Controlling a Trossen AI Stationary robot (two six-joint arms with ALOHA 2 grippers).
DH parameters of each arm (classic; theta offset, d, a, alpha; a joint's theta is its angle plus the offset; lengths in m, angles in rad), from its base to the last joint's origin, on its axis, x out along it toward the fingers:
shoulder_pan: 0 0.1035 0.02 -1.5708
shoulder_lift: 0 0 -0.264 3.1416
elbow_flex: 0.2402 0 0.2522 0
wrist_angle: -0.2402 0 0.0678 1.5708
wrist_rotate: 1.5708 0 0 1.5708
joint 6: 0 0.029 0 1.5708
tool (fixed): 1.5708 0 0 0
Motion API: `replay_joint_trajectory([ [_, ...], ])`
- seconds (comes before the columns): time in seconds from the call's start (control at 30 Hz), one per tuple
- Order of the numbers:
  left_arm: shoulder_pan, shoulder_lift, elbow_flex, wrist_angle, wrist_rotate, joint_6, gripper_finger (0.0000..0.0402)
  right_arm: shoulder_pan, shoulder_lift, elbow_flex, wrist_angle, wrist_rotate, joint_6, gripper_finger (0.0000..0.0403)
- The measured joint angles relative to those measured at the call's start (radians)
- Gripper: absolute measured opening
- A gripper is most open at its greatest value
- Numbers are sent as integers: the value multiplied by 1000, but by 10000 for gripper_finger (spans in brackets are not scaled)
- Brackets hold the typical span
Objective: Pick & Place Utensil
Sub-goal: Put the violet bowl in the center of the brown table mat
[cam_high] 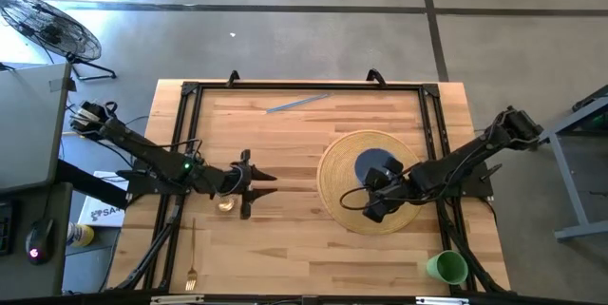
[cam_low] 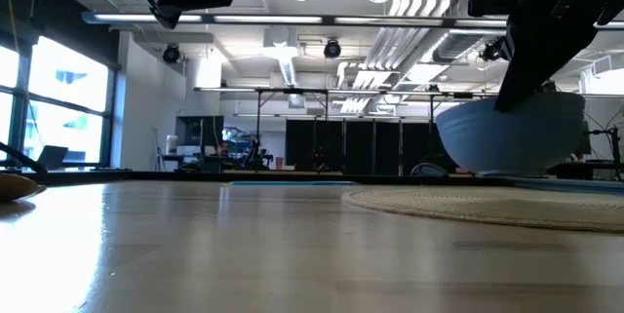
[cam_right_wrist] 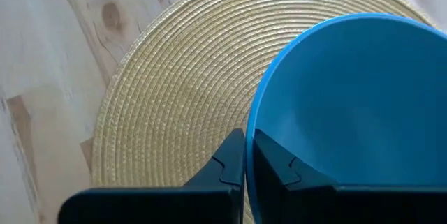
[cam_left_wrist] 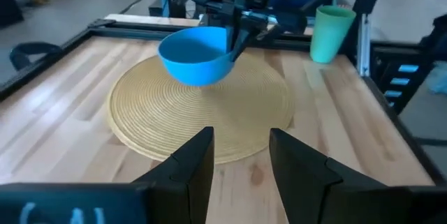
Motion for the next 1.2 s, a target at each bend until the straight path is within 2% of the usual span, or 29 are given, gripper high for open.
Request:
replay_joint_trajectory([
  [0.2,39,5,0,10,151,-39,136,0,2,-2,7,29,-13,10],
  [0.37,38,21,2,39,147,-38,136,0,41,-47,92,19,-70,4],
  [0.5,37,23,1,45,149,-37,136,0,74,-51,81,36,-69,12],
  [0.77,37,23,1,44,126,-56,136,0,78,-51,94,-4,-61,13],
  [1.2,38,23,1,52,98,-87,136,0,78,-51,94,-32,-59,100],
])
